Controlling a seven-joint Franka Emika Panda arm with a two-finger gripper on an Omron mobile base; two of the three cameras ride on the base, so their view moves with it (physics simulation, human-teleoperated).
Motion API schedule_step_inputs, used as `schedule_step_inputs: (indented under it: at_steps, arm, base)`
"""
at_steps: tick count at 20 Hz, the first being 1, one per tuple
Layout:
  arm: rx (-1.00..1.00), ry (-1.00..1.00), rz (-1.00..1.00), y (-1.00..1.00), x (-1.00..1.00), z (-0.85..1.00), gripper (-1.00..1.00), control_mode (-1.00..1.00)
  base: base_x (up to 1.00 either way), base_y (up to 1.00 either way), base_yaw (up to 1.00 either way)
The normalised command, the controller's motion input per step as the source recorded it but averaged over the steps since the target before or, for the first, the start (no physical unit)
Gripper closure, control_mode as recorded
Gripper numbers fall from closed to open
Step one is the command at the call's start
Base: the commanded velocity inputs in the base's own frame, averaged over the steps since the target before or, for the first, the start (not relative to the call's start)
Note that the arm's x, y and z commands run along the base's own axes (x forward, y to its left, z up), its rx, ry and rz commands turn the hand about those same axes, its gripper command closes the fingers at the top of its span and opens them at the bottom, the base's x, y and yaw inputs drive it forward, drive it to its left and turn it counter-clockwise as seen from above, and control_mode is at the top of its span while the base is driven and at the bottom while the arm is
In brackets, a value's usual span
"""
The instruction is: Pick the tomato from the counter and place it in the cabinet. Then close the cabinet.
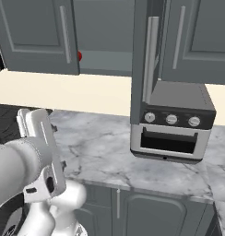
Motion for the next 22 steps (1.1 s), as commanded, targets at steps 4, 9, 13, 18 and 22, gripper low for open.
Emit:
schedule_step_inputs:
  at_steps: [4,9,13,18,22]
  arm:
    - [0.30,-0.33,-0.04,-1.00,-0.11,0.12,-1.00,-1.00]
    - [0.27,-0.22,0.04,-1.00,0.00,0.08,-1.00,-1.00]
    - [0.22,-0.16,0.09,-0.94,0.27,0.08,-1.00,-1.00]
    - [0.11,-0.05,0.01,-0.64,0.98,0.07,-1.00,-1.00]
    - [0.07,-0.01,0.01,-0.47,1.00,0.09,-1.00,-1.00]
  base:
    - [0.00,0.00,0.00]
    - [0.00,0.00,0.00]
    - [0.00,0.00,0.00]
    - [0.00,0.00,0.00]
    - [0.00,0.00,0.00]
